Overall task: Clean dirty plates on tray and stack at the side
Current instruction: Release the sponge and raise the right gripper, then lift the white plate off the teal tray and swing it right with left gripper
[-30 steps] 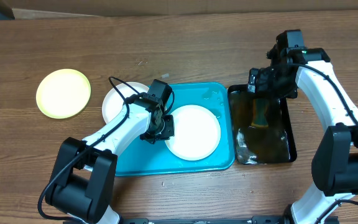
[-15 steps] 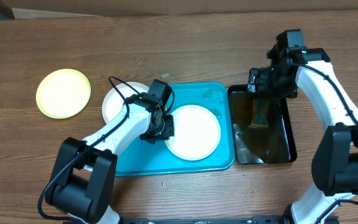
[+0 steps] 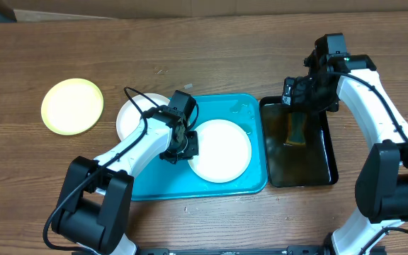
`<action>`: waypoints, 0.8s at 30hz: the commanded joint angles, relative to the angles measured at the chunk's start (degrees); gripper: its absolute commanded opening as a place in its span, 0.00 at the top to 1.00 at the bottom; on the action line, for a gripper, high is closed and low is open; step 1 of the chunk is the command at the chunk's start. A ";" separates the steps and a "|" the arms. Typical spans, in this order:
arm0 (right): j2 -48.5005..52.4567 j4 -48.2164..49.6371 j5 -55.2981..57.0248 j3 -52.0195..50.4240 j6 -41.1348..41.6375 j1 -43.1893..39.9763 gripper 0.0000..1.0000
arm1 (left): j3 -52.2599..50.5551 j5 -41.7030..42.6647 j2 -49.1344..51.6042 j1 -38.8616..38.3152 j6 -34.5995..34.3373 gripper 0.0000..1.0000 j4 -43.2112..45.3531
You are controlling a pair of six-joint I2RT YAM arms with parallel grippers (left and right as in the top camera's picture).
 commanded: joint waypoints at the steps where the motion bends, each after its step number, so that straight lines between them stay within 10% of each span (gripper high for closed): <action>1: -1.38 0.31 0.37 0.81 0.22 -0.13 0.00 | 0.68 0.26 0.39 -0.42 1.79 0.80 0.02; 14: -1.38 0.31 0.37 0.81 0.22 -0.13 0.00 | 0.68 -1.81 1.51 -3.19 1.77 0.78 1.27; 24: -1.38 0.31 0.39 0.81 0.22 -0.13 0.00 | 4.74 -0.90 1.11 -1.42 5.62 0.96 -3.32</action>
